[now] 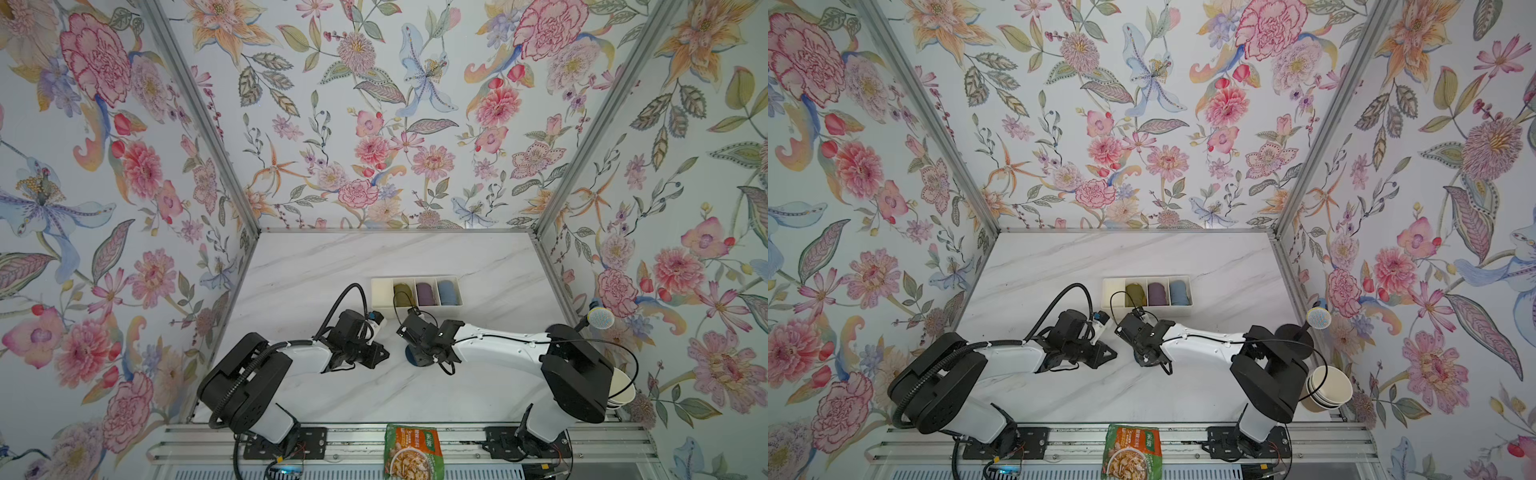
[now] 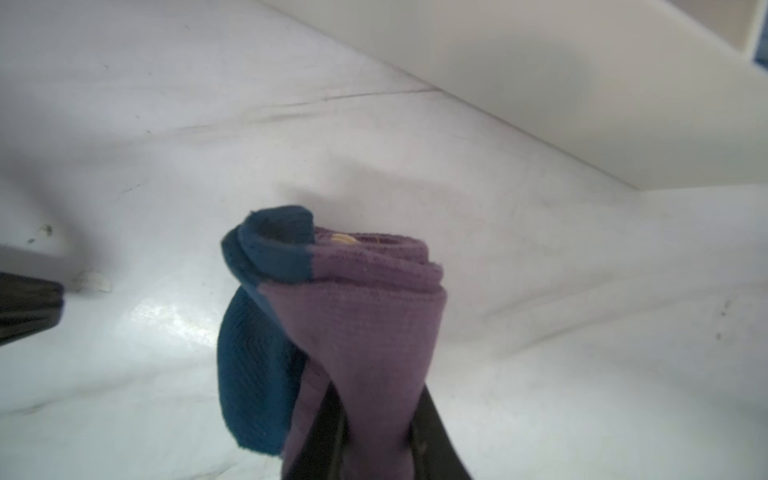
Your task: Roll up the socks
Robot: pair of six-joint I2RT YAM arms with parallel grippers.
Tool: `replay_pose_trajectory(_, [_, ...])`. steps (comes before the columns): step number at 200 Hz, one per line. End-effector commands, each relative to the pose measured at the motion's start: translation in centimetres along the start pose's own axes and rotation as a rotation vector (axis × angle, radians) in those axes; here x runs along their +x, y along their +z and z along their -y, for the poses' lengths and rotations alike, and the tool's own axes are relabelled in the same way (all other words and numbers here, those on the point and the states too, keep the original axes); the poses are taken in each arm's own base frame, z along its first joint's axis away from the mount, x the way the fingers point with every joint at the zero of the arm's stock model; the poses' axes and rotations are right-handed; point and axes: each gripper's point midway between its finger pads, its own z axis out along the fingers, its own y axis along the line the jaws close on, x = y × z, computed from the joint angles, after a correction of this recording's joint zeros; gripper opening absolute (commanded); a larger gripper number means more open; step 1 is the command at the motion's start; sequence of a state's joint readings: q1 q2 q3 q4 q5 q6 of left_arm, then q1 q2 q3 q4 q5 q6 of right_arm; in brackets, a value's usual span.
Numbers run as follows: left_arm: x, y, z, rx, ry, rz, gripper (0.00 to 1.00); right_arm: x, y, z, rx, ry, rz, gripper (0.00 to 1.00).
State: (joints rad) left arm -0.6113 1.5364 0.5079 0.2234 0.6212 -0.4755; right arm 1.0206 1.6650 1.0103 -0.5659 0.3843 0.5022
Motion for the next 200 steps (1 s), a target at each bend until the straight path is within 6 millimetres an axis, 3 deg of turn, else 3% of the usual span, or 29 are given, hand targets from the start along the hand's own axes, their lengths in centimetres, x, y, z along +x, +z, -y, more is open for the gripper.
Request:
replay_pose_trajectory(1, [0.3, -0.5, -0.4, -0.018, 0.013, 0.003, 0.06, 0.4, 0.0, 1.1, 0.124, -0.054, -0.024, 0.18])
replay_pose_trajectory(83, [-0.5, -0.1, 0.1, 0.028, -0.002, 0.037, 0.06, 0.6, -0.2, -0.3, 0.176, -0.122, -0.018, 0.19])
replay_pose_trajectory(121, [-0.3, 0.1, -0.1, 0.025, -0.004, 0.028, 0.06, 0.8, -0.6, -1.4, 0.162, -0.146, -0.005, 0.31])
replay_pose_trajectory(200, [-0.1, 0.8, -0.3, 0.037, -0.019, 0.016, 0.05, 0.6, -1.1, -2.6, 0.154, -0.176, 0.020, 0.34])
